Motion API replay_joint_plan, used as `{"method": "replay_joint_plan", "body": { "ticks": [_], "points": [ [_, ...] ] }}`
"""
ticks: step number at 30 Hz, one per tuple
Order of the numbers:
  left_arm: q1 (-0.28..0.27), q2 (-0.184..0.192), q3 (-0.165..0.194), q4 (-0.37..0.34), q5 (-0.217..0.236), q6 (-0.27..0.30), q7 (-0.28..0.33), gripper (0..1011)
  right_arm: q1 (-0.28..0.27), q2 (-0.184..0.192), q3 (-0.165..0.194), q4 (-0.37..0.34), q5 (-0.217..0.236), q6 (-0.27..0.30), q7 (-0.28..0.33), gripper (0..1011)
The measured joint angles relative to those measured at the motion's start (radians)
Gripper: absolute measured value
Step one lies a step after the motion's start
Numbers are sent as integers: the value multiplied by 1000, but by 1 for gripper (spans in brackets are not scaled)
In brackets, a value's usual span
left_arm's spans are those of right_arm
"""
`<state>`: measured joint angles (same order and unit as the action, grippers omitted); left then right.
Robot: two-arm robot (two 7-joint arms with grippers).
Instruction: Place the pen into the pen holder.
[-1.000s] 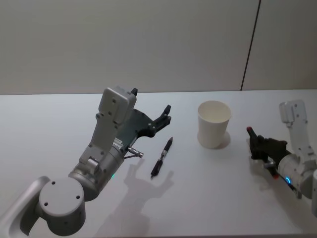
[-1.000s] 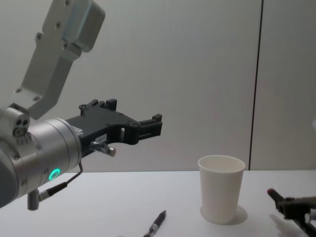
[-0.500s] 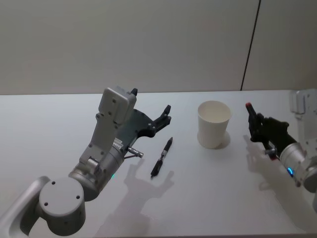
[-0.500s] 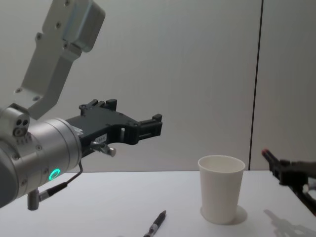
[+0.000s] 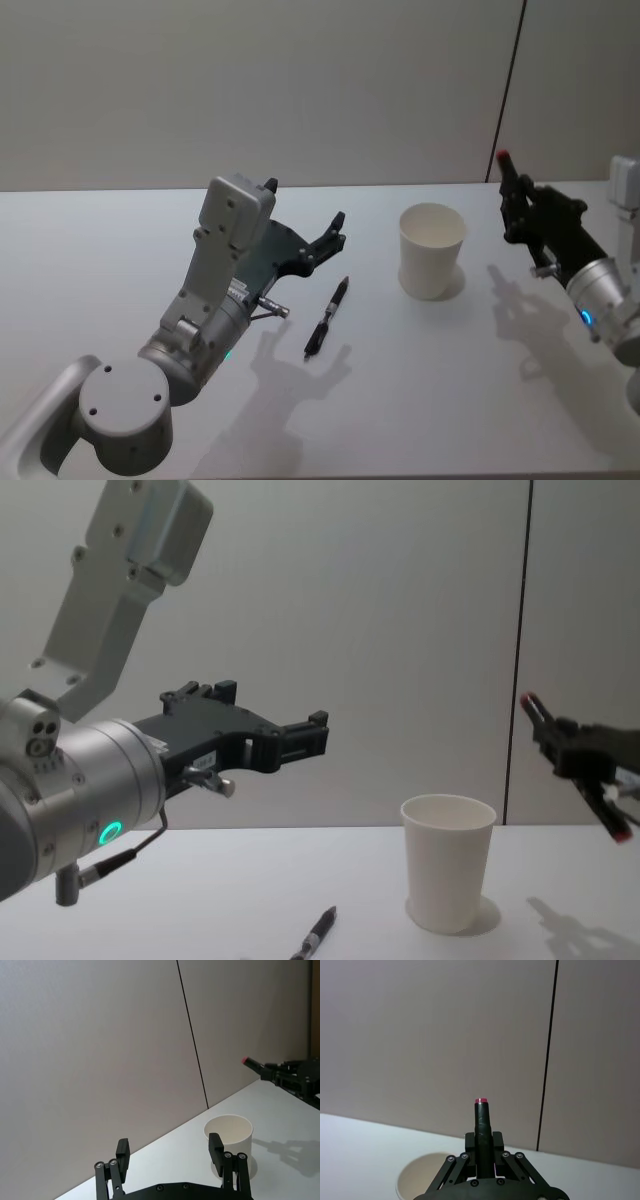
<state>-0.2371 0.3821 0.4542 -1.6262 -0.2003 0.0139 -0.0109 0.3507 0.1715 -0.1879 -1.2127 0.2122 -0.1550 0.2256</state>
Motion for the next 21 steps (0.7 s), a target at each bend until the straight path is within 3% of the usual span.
{"method": "replay_joint_plan", "body": {
  "ticks": [11,21],
  "points": [
    [0,0,0,0,0,0,0,1004,81,-28,-4,109,16,-186,45,185],
    [0,0,0,0,0,0,0,1004,202,-71,-19,311,10,-341,86,185]
  ]
}}
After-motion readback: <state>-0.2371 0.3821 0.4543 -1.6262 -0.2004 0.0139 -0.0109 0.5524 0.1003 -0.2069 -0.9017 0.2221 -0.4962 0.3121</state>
